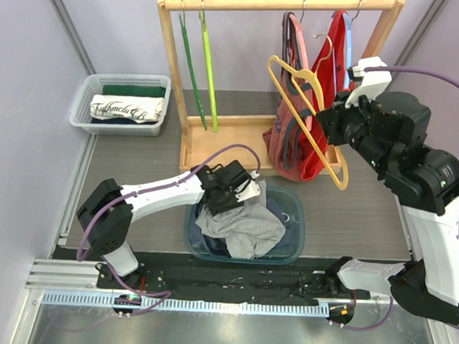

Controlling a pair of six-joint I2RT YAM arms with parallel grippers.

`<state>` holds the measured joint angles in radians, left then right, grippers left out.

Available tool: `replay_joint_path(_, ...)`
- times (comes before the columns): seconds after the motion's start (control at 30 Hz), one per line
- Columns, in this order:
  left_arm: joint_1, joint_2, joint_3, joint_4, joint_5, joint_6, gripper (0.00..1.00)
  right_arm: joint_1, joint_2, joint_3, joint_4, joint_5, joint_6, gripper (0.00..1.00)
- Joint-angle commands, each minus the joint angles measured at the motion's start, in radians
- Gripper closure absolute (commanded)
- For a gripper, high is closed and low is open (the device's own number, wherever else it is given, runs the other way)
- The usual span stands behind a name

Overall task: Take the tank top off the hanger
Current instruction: Place the tank top in the bin.

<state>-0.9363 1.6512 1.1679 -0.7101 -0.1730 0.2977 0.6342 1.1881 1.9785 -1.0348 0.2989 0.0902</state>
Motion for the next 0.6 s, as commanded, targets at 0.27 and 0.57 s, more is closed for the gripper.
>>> replay_joint_path(0.27, 0.001, -0.157, 0.136, -0.100, -0.178, 0.014, 0.00, 0.111, 0.205, 0.216, 0.044, 0.055, -0.049, 0.99)
replay_joint_path(0.57, 0.001, -0.284, 0.363, -0.339, 0.030, -0.008, 0.00, 0.232, 0.421, 0.431, 0.067, 0.253, -0.116, 0.99)
